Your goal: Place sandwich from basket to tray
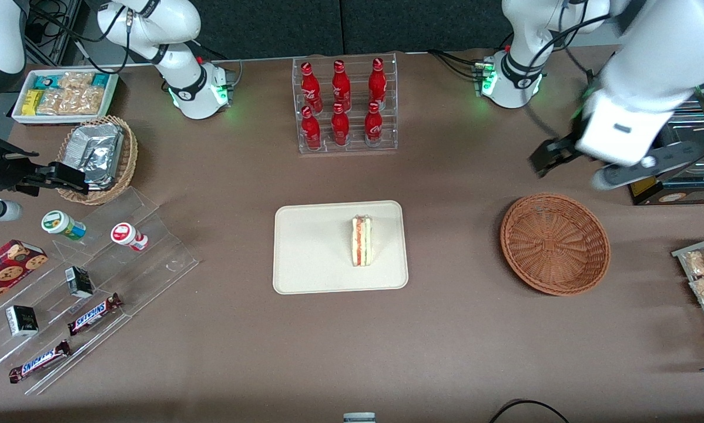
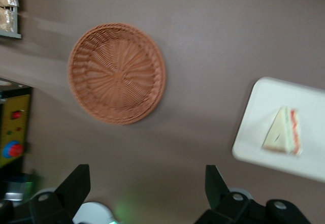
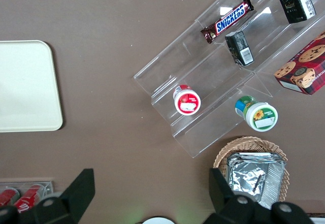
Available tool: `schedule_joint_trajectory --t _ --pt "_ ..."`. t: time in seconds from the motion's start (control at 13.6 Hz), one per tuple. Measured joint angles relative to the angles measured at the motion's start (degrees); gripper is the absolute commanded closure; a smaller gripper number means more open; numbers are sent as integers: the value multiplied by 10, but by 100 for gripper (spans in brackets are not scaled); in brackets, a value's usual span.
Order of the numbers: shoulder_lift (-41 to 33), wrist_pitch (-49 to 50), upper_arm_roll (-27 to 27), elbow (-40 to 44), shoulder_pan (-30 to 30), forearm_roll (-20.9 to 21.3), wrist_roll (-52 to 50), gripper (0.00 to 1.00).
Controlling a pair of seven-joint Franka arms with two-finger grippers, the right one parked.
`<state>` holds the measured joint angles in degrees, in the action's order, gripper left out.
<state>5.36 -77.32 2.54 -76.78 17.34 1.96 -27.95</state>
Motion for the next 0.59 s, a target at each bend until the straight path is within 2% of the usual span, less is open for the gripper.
schedule_joint_trajectory --t 0.3,0.59 --pt "-83 18 0 -75 -61 -20 127 0" --pt "-141 17 0 -140 -99 -22 190 0"
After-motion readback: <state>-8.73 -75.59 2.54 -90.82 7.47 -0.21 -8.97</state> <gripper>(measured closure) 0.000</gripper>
